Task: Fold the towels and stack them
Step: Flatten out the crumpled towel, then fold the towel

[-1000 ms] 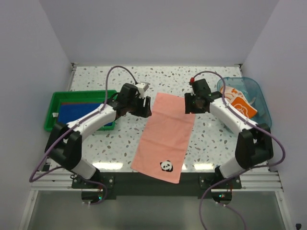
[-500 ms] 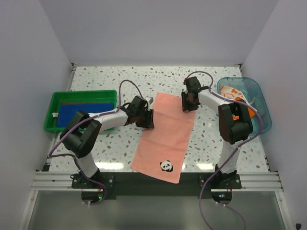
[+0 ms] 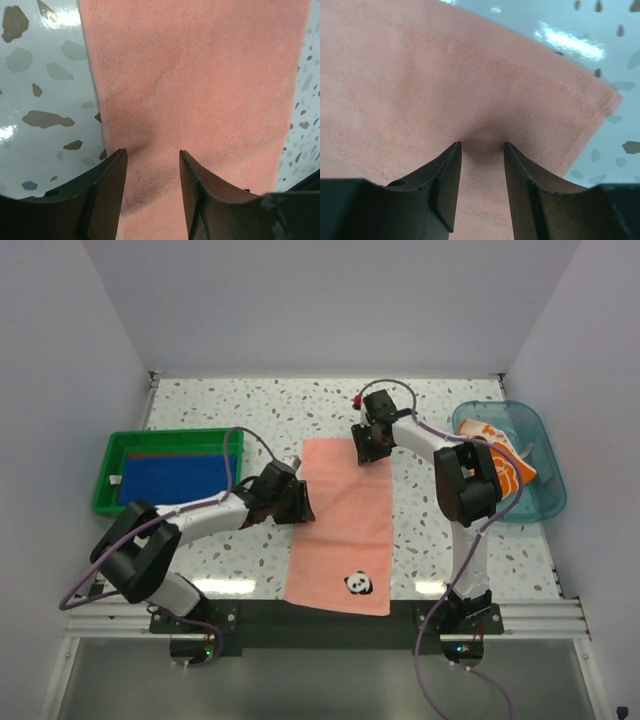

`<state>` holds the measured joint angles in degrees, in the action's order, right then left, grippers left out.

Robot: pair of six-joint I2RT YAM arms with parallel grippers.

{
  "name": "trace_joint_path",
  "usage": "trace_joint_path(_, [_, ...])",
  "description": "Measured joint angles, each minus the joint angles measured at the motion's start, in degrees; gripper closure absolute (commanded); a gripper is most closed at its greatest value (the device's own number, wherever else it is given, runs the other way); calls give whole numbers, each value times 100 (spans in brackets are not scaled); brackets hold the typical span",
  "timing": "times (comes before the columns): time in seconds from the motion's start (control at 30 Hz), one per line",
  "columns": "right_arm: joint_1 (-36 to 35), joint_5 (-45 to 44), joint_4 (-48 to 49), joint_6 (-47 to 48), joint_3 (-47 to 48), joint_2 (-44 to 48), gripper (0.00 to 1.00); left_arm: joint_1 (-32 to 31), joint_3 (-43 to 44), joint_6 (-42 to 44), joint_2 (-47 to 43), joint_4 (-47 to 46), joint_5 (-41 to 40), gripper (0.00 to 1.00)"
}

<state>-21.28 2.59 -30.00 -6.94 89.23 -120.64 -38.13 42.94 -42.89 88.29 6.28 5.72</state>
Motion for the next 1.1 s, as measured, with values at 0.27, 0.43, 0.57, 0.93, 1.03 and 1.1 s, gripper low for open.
trace_joint_path(0.27, [-52,31,-188,573,111,155,52,4,901,837,-599,603,-1014,28])
trace_joint_path(0.43, [332,-79,-297,837,411,234,55,378,2118,2000,173,573,-1193,27])
trace_joint_path(0.57, [588,-166,-275,850,581,227,57,774,2922,2798,1062,592,-1117,28])
trace_joint_path(0.93, [752,-140,-267,837,1056,-369,59,1064,4590,3888,2721,1060,-951,32])
trace_joint_path(1.03, [748,-127,-278,837,1069,-511,59,1075,4809,3989,2916,1073,-894,32])
trace_joint_path(1.1, [748,-111,-271,837,1073,-586,60,1082,4859,4059,3016,1073,-883,31])
